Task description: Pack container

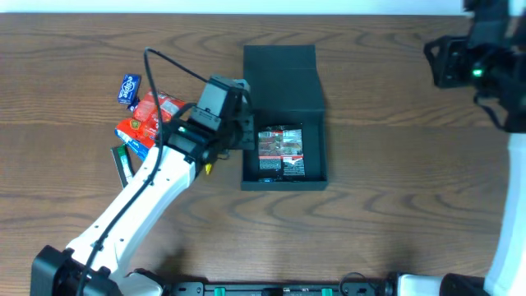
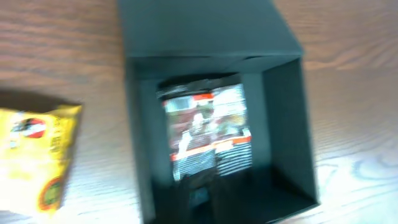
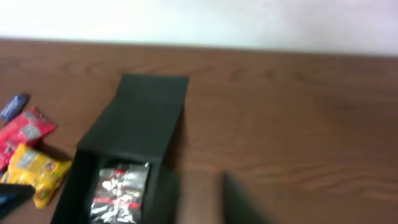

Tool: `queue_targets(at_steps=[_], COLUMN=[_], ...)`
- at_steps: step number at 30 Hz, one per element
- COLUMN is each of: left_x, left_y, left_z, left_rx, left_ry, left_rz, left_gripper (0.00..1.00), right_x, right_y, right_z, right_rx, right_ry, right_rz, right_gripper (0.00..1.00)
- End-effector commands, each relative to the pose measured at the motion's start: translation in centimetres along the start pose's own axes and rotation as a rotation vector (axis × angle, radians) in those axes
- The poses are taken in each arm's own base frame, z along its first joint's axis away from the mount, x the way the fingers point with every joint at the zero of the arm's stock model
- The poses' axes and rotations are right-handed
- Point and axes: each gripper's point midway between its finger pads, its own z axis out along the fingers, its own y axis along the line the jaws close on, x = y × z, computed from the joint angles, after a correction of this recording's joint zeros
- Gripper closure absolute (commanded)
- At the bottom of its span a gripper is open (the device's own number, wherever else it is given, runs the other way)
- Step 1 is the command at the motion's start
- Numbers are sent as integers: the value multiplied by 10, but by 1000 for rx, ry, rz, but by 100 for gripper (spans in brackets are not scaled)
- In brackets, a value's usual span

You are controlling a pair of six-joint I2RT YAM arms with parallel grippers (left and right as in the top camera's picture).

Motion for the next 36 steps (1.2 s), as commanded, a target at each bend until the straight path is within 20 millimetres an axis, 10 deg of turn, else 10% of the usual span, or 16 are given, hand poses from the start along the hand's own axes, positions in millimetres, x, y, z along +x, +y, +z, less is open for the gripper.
queue_targets(at_steps=[1,7,17,36], left_x=[-12,-11,19,32], left_y=[21,71,85,74], left_z=[-11,-14,32,76], left_rx=[-44,-150,-144,-24], left_ry=[-22,-9,124,223], left_rz=[-29,-113,-152,-206], left_gripper=[94,94,94,94], right_x=[34,100,205,288], right_y=[32,76,118,110], right_z=[37,98,180,234], right_rx=[-86,-122,-109,149], right_ry=[119,286,594,790], right_rz=[-16,-44,-72,-144], right_gripper=[99,98,99,98])
